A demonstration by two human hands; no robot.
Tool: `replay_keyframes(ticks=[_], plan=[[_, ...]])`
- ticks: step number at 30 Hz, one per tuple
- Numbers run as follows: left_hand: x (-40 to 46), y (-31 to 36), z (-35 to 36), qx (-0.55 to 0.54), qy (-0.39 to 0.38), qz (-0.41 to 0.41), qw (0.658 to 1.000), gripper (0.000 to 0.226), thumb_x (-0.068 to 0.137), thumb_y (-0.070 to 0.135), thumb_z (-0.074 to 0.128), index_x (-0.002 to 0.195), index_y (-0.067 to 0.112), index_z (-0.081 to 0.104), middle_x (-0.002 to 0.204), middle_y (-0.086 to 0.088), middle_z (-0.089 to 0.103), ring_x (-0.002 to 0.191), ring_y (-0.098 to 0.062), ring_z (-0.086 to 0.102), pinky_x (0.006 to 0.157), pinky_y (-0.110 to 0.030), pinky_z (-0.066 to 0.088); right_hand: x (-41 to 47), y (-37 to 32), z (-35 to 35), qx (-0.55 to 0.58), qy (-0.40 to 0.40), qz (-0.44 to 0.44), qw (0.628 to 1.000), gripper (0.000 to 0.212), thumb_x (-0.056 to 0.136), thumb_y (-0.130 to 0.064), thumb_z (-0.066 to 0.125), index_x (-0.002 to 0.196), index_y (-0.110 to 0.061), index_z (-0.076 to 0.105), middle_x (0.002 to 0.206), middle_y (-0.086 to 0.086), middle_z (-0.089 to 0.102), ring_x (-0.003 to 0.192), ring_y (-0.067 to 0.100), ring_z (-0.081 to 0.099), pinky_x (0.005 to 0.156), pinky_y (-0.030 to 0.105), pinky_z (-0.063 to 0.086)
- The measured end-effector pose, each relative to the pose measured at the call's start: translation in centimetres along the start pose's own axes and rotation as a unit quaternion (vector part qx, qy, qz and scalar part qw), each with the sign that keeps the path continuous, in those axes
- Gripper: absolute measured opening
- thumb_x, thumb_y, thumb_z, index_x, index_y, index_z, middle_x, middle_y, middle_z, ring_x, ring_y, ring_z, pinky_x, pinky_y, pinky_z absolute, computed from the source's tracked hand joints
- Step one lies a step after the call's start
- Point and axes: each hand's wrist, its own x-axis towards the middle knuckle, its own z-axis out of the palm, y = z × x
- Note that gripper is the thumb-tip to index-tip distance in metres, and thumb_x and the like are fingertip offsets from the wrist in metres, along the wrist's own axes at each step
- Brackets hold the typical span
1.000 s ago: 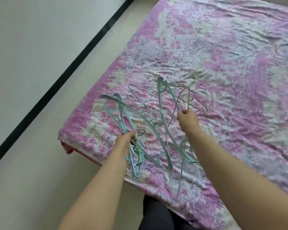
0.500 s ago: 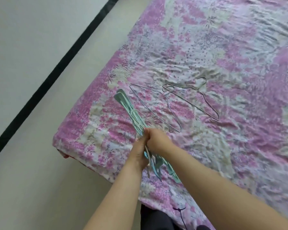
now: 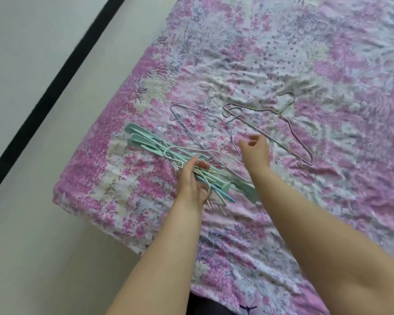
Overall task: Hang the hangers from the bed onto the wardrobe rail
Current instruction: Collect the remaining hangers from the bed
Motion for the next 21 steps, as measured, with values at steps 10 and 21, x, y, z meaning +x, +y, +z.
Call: replay_keyframes(ticks=[10,21], plan=[[3.4,-3.3,4.3,0.08,0.158,0.037,0.984,0.081,0.074,0.044,0.071,0.14,0.006,0.041,0.139,-0.009,0.048,0.126,-0.032,0.048,0.103,-0.049,0.042,11.7,5.2,-1.2,-0.452,-0.103,0.055,0.884,0.138,0.057,-0.092,0.048,0.148,-0.014,-0.022,0.156,0.018,-0.021,0.143,0.045,-0.012,0.112,0.064,0.003],[6.5,-4.4,2.7,0.096,0.161,0.046,0.981,0.041,0.071,0.051,0.073,0.076,0.012,0.063,0.107,-0.011,0.062,0.105,-0.032,0.058,0.091,-0.047,0.046,13.0,9.0,3.1,-0.514,-0.093,0.056,0.851,0.121,0.075,-0.068,0.061,0.149,-0.007,-0.013,0.154,0.024,0.013,0.137,0.048,0.02,0.109,0.058,0.02]])
